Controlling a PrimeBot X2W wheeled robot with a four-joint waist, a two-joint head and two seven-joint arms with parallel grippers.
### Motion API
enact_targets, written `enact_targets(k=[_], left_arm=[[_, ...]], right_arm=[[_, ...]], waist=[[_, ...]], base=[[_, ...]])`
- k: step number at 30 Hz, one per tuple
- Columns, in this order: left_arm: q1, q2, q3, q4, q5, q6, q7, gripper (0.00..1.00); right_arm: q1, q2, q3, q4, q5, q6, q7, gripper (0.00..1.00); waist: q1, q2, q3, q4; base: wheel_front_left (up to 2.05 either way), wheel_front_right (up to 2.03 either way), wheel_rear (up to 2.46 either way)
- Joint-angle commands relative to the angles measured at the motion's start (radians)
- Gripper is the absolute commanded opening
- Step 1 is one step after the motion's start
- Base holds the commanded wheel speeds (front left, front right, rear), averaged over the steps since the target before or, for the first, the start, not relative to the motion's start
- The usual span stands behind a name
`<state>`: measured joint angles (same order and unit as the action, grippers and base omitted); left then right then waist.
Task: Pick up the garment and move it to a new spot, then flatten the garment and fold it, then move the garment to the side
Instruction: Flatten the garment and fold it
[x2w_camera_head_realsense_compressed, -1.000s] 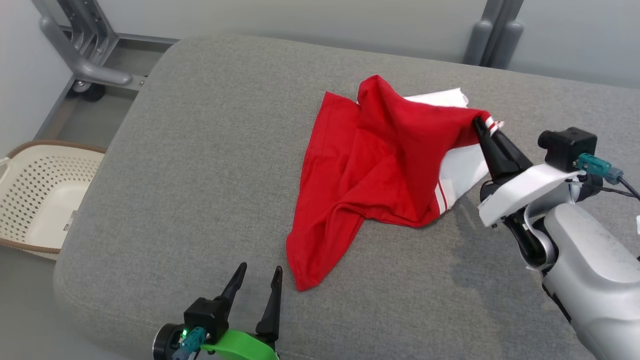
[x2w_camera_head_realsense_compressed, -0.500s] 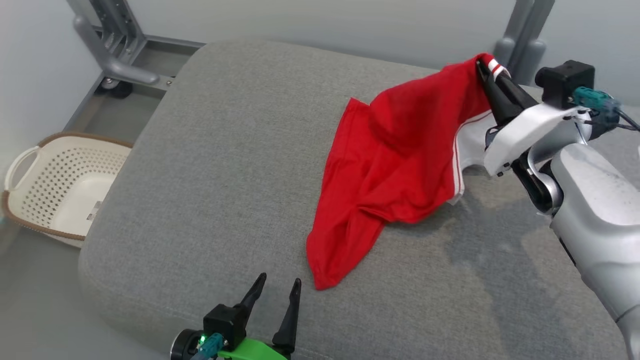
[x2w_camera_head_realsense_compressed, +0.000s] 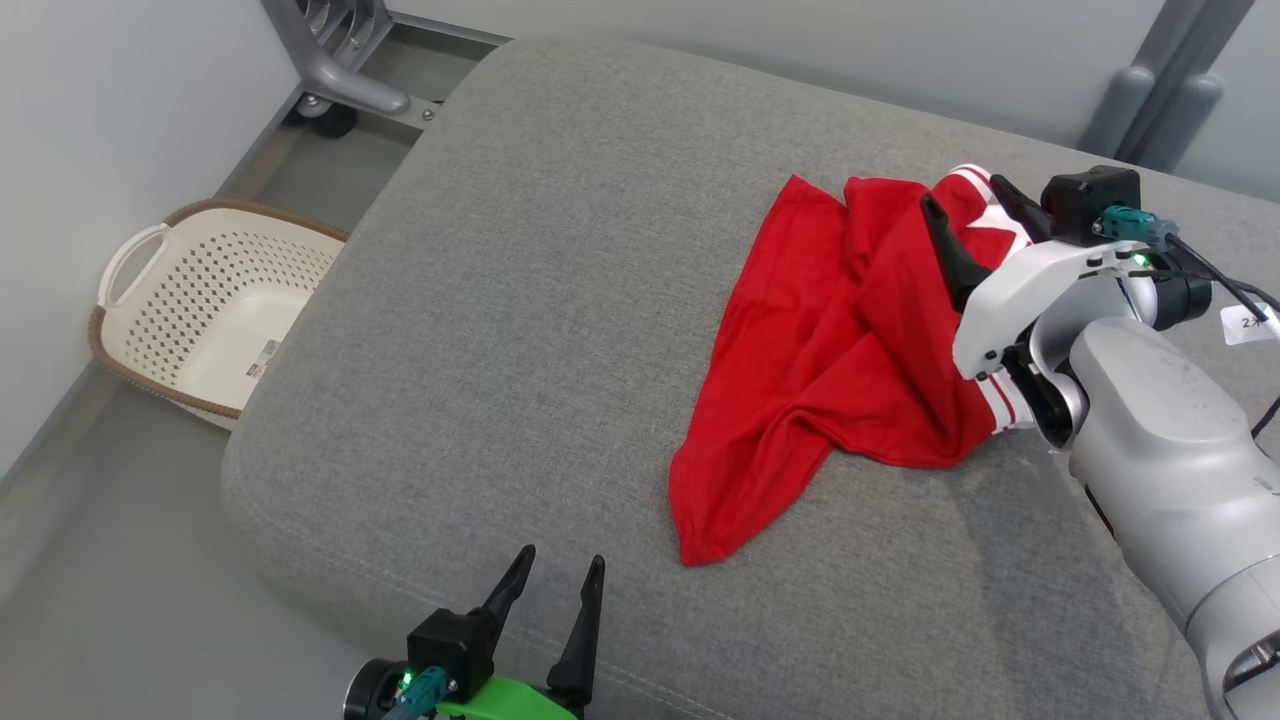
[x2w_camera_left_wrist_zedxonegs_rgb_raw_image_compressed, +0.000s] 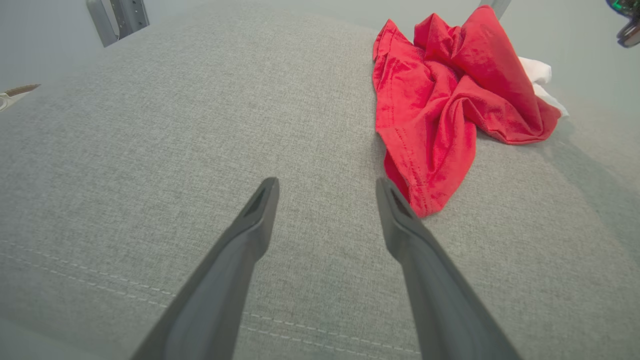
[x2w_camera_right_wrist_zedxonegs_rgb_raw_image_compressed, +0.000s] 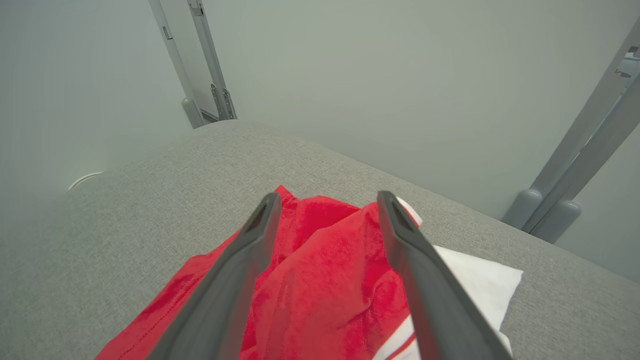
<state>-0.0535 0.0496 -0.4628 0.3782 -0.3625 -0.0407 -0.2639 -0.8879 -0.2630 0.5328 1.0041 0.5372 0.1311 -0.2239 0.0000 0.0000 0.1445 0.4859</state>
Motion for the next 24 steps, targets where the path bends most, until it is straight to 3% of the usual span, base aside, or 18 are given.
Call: enact_targets(k=[1, 5, 12, 24], left_arm=[[-0.003, 0.002, 0.003, -0.006, 0.003, 0.001, 0.0, 1.0], [-0.016, 0.002, 0.01, -0.013, 0.009, -0.001, 0.0, 1.0], [-0.025, 0.002, 0.016, -0.015, 0.016, -0.005, 0.0, 1.0], [-0.046, 0.002, -0.009, -0.017, 0.005, -0.004, 0.0, 1.0]], right_arm=[[0.01, -0.006, 0.009, -0.005, 0.01, -0.001, -0.016, 1.0], [0.065, -0.039, 0.016, -0.061, 0.045, -0.001, -0.037, 1.0], [0.216, -0.127, -0.076, -0.154, 0.051, -0.001, -0.041, 1.0], [0.239, -0.14, -0.129, -0.126, 0.0, -0.001, -0.041, 1.0]], waist=[[0.0, 0.0, 0.007, -0.038], [0.0, 0.0, 0.014, -0.084], [0.0, 0.0, 0.024, -0.135], [0.0, 0.0, 0.08, -0.106]], base=[[0.0, 0.0, 0.0], [0.0, 0.0, 0.0], [0.0, 0.0, 0.0], [0.0, 0.0, 0.0]])
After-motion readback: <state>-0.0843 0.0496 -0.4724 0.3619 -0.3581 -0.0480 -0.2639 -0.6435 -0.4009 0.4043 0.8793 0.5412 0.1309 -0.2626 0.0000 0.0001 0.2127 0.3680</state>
